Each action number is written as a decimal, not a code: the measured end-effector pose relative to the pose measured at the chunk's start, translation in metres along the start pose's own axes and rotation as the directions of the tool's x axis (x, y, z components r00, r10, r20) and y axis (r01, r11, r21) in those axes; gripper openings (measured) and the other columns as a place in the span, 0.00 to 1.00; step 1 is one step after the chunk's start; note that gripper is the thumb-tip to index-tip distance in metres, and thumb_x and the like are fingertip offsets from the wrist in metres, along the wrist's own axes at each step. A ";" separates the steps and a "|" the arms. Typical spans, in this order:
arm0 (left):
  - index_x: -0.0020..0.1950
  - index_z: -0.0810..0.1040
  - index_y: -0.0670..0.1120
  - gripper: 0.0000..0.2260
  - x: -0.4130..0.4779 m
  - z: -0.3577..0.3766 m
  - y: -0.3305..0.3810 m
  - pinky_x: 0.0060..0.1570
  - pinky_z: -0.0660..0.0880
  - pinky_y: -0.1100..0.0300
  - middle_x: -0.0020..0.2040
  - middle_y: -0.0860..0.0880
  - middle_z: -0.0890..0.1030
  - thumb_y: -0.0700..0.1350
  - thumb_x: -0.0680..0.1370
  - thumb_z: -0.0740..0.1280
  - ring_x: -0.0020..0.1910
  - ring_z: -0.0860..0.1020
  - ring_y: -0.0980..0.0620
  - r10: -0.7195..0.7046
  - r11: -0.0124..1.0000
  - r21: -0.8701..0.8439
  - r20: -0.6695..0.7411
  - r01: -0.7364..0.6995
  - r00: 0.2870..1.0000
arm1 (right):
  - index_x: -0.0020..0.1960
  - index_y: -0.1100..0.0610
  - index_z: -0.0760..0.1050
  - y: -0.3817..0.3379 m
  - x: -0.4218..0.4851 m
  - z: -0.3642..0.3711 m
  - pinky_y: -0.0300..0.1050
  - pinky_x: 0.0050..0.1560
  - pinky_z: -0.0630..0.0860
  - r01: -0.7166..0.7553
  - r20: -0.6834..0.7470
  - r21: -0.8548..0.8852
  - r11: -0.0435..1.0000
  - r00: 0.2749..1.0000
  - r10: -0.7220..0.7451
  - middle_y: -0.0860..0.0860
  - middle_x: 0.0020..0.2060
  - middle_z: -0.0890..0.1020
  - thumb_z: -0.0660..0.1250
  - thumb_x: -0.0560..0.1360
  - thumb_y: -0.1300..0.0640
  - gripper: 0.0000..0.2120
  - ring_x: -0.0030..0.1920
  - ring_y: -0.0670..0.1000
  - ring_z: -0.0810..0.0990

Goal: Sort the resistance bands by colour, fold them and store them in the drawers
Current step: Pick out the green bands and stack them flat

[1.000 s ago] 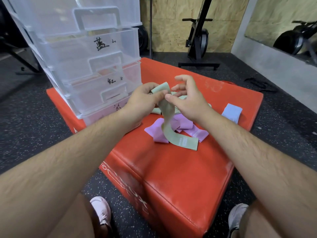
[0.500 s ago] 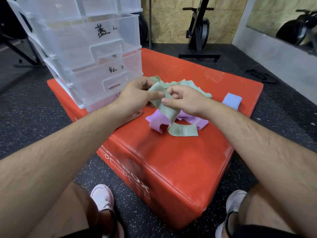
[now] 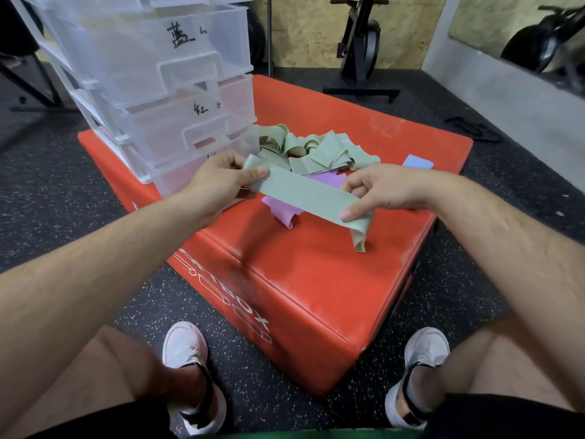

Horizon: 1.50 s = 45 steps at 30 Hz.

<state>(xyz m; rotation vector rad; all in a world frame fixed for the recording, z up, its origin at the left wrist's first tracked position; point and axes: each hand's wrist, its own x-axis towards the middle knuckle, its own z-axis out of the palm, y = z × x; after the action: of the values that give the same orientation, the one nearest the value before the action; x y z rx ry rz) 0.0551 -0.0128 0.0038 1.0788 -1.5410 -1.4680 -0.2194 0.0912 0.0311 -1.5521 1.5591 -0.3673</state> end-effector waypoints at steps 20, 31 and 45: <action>0.51 0.73 0.48 0.22 -0.019 -0.011 -0.066 0.40 0.70 0.55 0.40 0.51 0.76 0.55 0.67 0.79 0.41 0.76 0.48 0.016 0.638 0.770 -0.009 -0.003 1.000 | 0.52 0.48 0.78 0.095 -0.024 0.011 0.46 0.42 0.72 -0.192 -0.312 -0.188 0.963 0.941 0.127 0.49 0.39 0.78 0.75 0.73 0.58 0.12 0.37 0.49 0.76; 0.43 0.75 0.56 0.09 -0.007 -0.008 -0.054 0.53 0.76 0.52 0.49 0.49 0.77 0.56 0.69 0.71 0.50 0.77 0.47 0.030 0.462 0.875 0.146 -0.143 0.989 | 0.53 0.43 0.78 0.076 -0.018 0.014 0.45 0.53 0.72 -0.180 -0.337 -0.504 0.845 0.942 0.000 0.46 0.51 0.73 0.72 0.73 0.44 0.10 0.50 0.47 0.77; 0.50 0.82 0.47 0.07 0.050 0.055 -0.020 0.31 0.65 0.68 0.39 0.54 0.78 0.40 0.74 0.69 0.44 0.78 0.50 0.044 0.426 0.865 0.271 -0.264 0.961 | 0.61 0.44 0.78 0.001 0.072 0.023 0.49 0.51 0.78 -0.023 -0.281 -0.529 0.848 0.948 -0.150 0.47 0.53 0.72 0.68 0.76 0.47 0.13 0.52 0.53 0.78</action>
<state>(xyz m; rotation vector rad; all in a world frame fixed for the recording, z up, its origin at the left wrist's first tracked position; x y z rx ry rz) -0.0128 -0.0380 -0.0222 1.2949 -2.6420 -0.5159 -0.1913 0.0339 -0.0089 -2.0500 1.9740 -0.2364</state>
